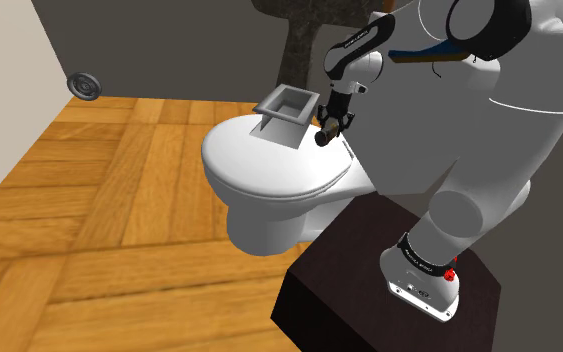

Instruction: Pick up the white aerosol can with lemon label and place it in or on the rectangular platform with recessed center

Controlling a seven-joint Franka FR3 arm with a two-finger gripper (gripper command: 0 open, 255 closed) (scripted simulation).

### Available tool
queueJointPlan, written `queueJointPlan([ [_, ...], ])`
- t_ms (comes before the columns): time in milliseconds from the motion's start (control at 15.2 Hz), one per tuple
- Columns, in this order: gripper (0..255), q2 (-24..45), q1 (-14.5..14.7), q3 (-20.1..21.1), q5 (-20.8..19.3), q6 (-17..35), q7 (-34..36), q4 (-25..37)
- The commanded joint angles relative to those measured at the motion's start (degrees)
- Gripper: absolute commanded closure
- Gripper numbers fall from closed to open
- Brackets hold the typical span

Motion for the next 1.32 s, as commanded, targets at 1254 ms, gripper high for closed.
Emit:
queueJointPlan([
  [1254,255,-5.6,0.2,-0.6,-2.1,-8.8,1.9,3.4],
])
